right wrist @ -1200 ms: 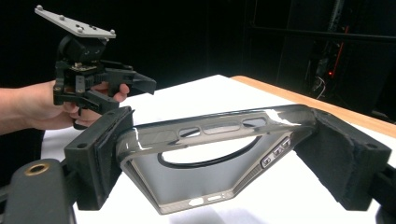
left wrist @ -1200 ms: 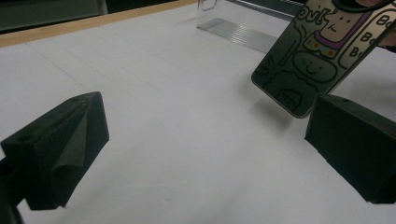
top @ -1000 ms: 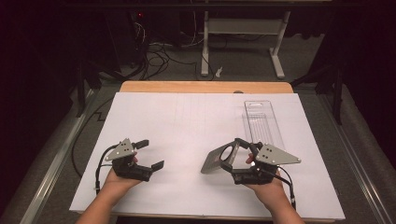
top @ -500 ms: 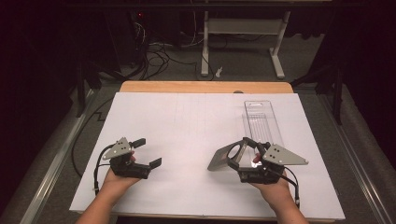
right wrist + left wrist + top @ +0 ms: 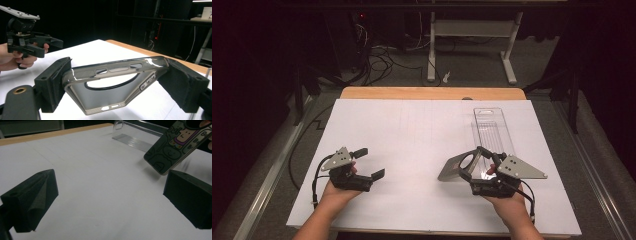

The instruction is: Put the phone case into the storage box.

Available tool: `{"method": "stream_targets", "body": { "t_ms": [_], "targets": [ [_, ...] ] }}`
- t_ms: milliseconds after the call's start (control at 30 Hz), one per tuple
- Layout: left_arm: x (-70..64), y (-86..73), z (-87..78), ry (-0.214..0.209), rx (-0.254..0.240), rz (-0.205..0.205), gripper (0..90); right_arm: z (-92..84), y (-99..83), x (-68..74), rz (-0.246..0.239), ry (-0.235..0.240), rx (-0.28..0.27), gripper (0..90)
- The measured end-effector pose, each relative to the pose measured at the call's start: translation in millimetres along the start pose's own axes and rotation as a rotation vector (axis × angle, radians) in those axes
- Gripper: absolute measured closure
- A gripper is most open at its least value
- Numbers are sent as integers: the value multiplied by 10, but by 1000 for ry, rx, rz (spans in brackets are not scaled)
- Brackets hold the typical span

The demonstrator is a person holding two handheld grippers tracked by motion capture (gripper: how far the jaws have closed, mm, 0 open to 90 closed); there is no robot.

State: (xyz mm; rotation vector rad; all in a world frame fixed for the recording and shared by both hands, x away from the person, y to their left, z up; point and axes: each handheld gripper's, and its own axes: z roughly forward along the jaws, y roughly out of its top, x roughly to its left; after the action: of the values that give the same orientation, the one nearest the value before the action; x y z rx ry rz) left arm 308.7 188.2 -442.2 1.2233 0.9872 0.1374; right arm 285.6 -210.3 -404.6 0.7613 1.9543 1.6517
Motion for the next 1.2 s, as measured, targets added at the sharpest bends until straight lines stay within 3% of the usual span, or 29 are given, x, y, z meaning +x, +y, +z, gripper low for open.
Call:
{"method": "stream_targets", "body": {
  "t_ms": [367, 600, 1200],
  "targets": [
    [-1, -3, 3, 1, -5, 8, 7, -47, 32, -34, 2, -26, -17, 146],
    [15, -23, 27, 31, 3, 12, 1, -85, 96, -16, -12, -35, -39, 147],
    [3, -11, 16, 23, -11, 13, 1, -230, 237, -52, -12, -77, -82, 147]
  ]
}}
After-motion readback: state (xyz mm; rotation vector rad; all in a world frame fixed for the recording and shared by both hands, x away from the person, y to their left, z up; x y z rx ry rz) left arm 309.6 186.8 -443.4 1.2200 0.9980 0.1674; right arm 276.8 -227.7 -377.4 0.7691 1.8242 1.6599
